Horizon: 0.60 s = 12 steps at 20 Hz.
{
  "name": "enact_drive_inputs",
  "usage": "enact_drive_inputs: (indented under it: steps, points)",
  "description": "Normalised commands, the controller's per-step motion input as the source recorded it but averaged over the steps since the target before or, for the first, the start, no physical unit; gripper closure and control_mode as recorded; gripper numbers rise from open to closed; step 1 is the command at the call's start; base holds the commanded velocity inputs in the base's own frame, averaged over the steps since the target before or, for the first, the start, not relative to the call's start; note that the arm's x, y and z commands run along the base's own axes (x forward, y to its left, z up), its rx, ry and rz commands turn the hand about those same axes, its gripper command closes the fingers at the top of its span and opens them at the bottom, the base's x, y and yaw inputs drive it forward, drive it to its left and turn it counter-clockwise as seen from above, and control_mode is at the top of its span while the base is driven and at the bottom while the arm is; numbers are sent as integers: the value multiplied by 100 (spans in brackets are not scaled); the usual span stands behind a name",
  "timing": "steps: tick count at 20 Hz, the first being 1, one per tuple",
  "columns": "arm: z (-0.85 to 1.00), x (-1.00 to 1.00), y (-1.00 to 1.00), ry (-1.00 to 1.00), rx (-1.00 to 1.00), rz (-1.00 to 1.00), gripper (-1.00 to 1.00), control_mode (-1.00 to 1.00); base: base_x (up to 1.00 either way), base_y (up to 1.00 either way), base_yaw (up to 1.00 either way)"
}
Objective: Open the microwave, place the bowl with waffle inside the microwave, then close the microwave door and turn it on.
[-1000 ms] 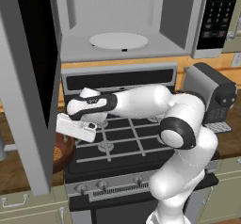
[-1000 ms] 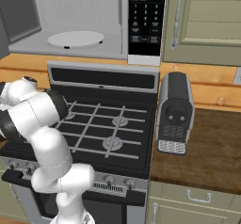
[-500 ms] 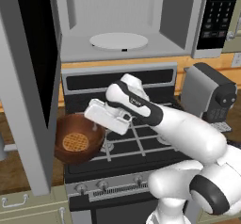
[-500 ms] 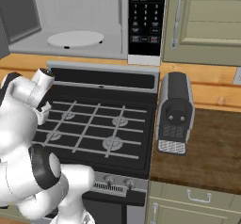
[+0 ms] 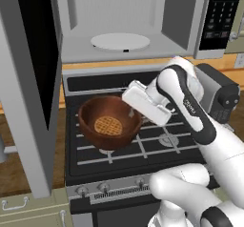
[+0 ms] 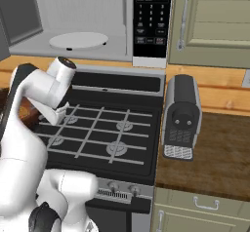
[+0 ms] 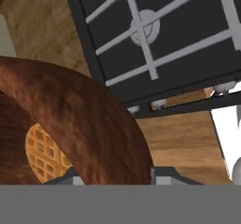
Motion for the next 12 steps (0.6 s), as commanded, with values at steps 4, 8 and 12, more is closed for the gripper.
enact_drive_inputs:
  steps: [4, 8, 12]
  points:
    - [100, -53, -81, 0, 0, -15, 100, -100, 0, 0, 0]
    - [100, -31, -66, 0, 0, -18, 100, -100, 0, 0, 0]
    - [100, 6, -30, -5, 0, -24, 100, -100, 0, 0, 0]
